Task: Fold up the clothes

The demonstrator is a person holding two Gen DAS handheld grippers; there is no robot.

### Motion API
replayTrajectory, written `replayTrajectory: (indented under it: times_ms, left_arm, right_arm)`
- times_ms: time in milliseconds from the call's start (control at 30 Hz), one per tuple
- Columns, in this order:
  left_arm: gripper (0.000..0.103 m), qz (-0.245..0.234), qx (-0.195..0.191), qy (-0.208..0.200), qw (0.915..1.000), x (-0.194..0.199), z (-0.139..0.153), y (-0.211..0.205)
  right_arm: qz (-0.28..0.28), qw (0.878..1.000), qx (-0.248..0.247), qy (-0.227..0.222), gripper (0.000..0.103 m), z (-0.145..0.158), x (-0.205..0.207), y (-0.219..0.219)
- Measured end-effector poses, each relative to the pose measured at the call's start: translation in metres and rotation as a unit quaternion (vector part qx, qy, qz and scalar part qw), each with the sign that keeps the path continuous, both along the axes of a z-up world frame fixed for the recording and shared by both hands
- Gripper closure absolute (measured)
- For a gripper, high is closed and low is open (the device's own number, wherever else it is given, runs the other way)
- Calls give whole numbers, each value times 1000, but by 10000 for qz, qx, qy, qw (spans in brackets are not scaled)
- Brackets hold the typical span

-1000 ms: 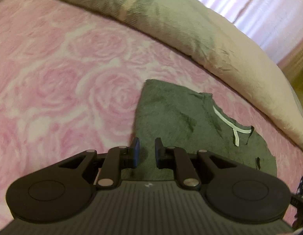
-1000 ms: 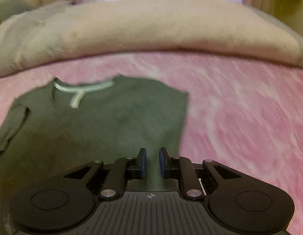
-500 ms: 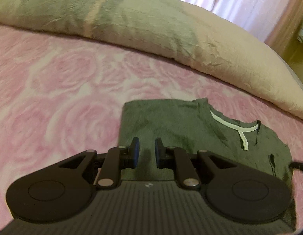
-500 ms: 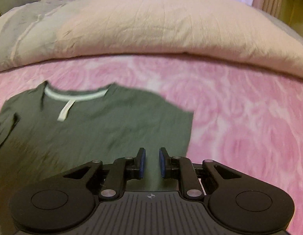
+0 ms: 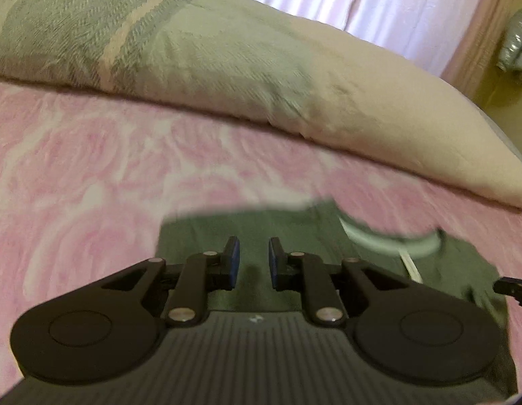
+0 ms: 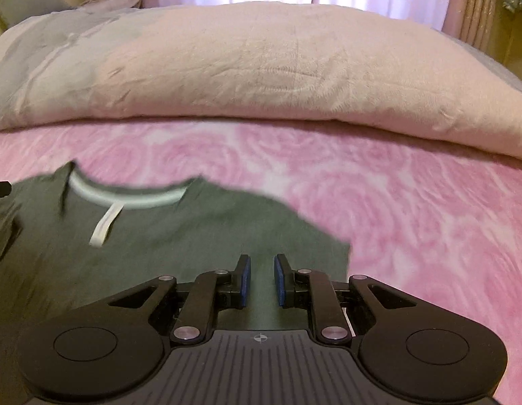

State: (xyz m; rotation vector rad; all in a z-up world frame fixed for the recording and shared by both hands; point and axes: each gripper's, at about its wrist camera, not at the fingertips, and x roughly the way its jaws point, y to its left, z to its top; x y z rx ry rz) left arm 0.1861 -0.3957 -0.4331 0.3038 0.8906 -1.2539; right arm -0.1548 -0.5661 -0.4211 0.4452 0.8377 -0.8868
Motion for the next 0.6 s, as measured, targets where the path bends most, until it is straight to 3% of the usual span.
replayTrajectory:
  times_ms: [133, 200, 400, 500, 600]
  left_arm:
    - [90, -88, 395, -18, 9992, -25, -9, 65]
    - [91, -148, 551, -32, 9984, -34, -13, 84]
    - [90, -437, 265, 64, 9987, -42, 9, 119]
    - [90, -626, 528, 49, 9966, -50, 7, 147]
    - [90, -669, 1033, 29, 9924, -63, -2, 194]
  right_arm:
    - [-252, 9985, 395, 293, 86, -16, -26, 61]
    - [-254, 9986, 270, 368, 87, -18, -36, 86]
    - [-488, 9987, 20, 129, 86, 17, -45, 119]
    - [-545, 9971, 317, 432, 86, 7, -57, 151]
    - [-464, 9940, 619, 772, 86, -5, -76, 193]
